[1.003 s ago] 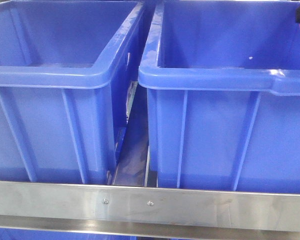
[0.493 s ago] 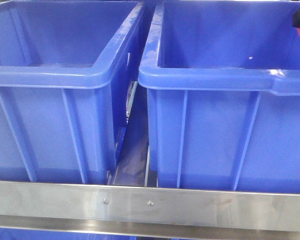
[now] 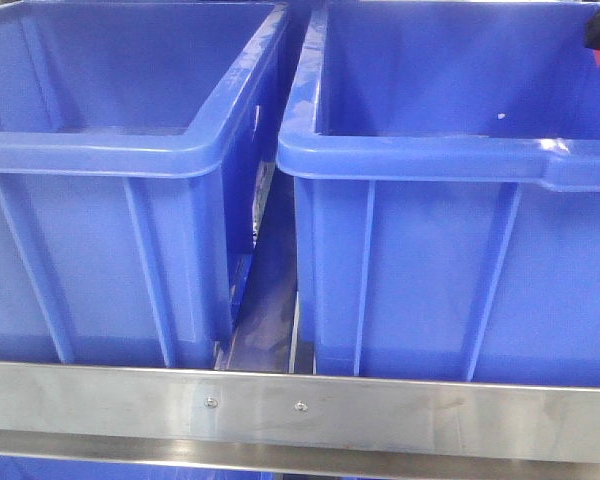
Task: Sort and place red and blue blocks on shelf
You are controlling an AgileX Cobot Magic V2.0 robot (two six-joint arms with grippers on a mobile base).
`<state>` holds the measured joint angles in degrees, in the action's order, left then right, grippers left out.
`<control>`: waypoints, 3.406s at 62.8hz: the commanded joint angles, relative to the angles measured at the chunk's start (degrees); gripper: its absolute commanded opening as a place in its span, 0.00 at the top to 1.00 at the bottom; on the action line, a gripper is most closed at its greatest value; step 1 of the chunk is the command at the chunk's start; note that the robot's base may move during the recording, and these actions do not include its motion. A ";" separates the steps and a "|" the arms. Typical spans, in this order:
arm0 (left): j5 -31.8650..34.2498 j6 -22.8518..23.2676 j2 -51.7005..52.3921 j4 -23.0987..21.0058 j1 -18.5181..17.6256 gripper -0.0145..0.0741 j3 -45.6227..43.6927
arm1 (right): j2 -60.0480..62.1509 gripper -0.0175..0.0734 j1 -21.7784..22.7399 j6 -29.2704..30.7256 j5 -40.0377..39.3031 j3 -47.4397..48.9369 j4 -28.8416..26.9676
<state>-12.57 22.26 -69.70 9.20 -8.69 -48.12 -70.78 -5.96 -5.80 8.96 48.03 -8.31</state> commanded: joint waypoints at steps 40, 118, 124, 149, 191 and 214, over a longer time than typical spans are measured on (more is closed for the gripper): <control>4.61 0.41 1.15 -0.28 -0.05 0.30 -2.20 | 1.22 0.31 -0.05 0.52 -5.12 2.22 0.51; 4.59 0.41 1.15 -0.40 -0.05 0.70 -2.20 | 1.22 0.75 -0.05 0.52 -3.57 2.22 0.58; 4.59 0.41 1.15 -0.95 -0.05 0.70 -2.20 | 1.22 0.75 -0.05 0.52 -3.57 2.22 0.58; 3.78 0.41 1.26 -1.09 -0.05 0.70 -2.20 | 1.42 0.75 -0.05 0.52 -1.65 2.22 0.58; -0.39 0.41 8.20 -1.09 -0.05 0.70 -2.20 | 11.13 0.75 -0.05 0.52 1.79 -1.09 4.32; -3.48 0.41 11.61 -1.09 -0.05 0.70 -1.47 | 18.43 0.75 -0.05 0.52 2.32 -5.42 4.32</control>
<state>-19.60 22.26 -60.16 8.43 -8.69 -48.12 -54.77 -5.96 -5.80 15.05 41.74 -4.42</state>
